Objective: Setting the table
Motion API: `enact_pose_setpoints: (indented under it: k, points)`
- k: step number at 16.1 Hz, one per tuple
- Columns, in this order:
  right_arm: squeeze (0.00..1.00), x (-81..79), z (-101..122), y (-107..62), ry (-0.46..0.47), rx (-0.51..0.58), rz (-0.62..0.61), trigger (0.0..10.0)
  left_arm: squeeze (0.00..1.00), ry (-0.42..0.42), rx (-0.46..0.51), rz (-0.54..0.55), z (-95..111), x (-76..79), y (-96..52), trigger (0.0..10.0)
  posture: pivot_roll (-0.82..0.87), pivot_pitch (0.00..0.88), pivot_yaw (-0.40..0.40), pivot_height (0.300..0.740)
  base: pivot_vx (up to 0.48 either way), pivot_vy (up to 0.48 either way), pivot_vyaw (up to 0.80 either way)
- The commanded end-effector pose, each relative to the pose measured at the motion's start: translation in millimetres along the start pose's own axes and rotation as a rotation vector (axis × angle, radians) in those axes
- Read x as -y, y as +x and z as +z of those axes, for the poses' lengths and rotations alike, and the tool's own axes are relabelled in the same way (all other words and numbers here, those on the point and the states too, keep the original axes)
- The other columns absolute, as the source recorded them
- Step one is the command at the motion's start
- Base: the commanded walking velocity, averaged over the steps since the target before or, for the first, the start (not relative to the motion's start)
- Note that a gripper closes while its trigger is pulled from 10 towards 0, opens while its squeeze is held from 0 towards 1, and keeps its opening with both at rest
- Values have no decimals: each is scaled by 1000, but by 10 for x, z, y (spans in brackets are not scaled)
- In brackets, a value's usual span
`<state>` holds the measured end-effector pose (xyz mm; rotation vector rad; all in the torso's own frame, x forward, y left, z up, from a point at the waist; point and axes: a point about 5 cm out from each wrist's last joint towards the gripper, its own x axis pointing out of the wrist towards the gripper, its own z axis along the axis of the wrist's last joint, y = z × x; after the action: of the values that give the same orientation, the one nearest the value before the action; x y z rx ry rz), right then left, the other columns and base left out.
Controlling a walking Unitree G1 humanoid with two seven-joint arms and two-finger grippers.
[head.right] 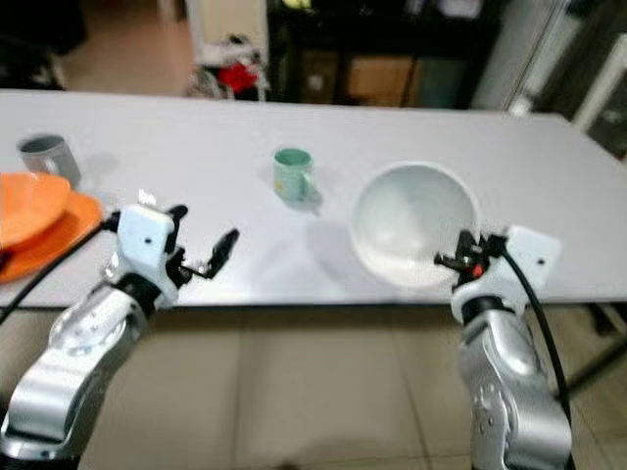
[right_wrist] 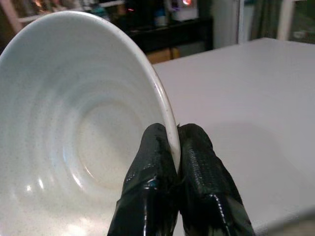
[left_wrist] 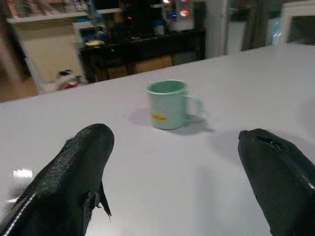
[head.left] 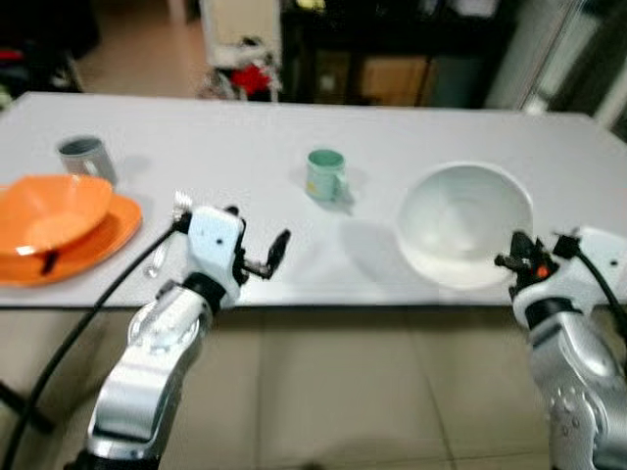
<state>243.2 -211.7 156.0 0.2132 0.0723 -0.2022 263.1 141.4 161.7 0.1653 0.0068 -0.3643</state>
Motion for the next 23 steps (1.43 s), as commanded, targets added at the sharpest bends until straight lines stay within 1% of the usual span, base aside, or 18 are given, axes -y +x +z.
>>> enact_pose_setpoints:
  k: [1,5,9,15,17,20,23]
  points:
    - [0,-83,41,-7,22,21,39,10000,0,14,9,7,33,-54,-1,10000,38,0,-60,740,382,0,0]
    - [0,-73,37,-2,26,12,39,10000,0,17,7,0,28,-41,-2,10000,39,0,-59,740,383,0,0]
    - [0,-118,3,-3,31,-12,81,10000,0,26,1,-4,18,-52,-12,10000,41,0,-62,740,381,0,0]
    - [0,-109,-17,-15,31,-36,89,10000,0,35,-3,-19,10,-28,-14,10000,41,0,-61,740,356,0,0]
    - [0,-107,-29,-11,36,-46,89,10000,0,63,-16,-41,-14,3,-17,10000,40,0,-60,740,0,0,0]
    - [0,-103,-38,-9,41,-61,86,10000,0,62,-27,-67,-35,39,-32,10000,39,0,-58,740,0,0,0]
    - [0,-76,-43,-12,41,-68,83,10000,0,63,-26,-69,-32,40,-26,10000,39,0,-57,740,0,0,0]
